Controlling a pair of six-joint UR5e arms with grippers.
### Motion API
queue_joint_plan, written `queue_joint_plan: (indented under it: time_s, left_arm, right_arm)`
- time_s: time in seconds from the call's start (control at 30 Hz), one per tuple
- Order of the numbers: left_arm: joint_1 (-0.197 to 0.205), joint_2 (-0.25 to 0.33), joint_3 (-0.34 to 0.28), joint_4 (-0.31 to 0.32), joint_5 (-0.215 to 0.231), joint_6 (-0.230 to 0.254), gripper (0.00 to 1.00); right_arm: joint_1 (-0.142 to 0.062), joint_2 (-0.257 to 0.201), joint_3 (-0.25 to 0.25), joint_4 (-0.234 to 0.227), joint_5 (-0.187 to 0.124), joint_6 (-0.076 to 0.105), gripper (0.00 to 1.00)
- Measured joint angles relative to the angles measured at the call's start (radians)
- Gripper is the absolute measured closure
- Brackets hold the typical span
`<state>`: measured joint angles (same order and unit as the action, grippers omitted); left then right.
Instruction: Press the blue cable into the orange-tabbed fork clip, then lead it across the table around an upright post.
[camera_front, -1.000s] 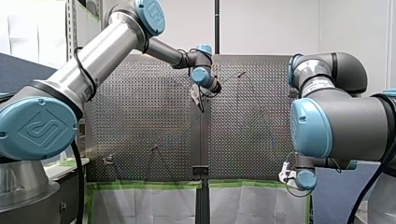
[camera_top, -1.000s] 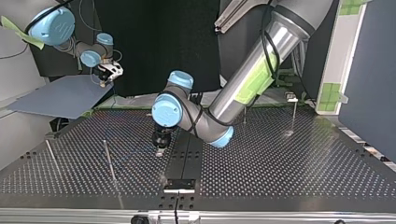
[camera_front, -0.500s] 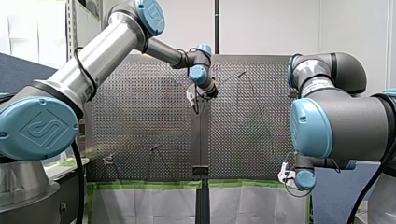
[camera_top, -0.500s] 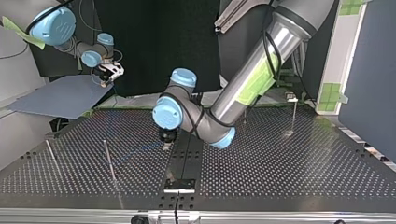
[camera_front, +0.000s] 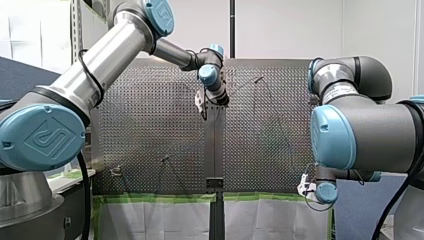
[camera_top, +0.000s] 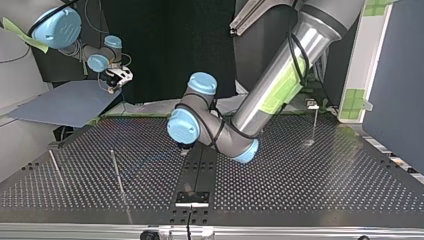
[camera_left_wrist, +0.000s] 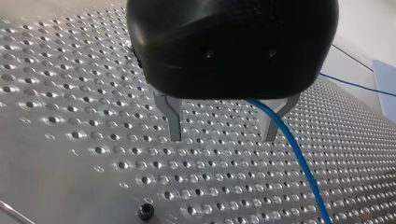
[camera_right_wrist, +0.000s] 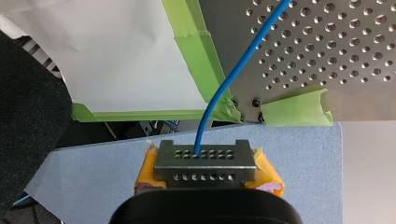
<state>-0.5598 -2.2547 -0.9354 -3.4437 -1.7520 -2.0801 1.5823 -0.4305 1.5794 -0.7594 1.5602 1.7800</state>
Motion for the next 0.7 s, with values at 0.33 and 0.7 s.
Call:
queue_joint_plan:
  time_s: [0.33,0.7]
  left_arm:
    - [-0.008,0.008,0.000,-0.011,0.029,-0.001,0.14]
    - [-0.029,0.053,-0.001,-0.019,0.050,-0.002,0.14]
  right_arm:
    - [0.000,0.000,0.000,0.002,-0.001,0.000,1.00]
    - [0.000,0.000,0.000,0.003,-0.001,0.000,1.00]
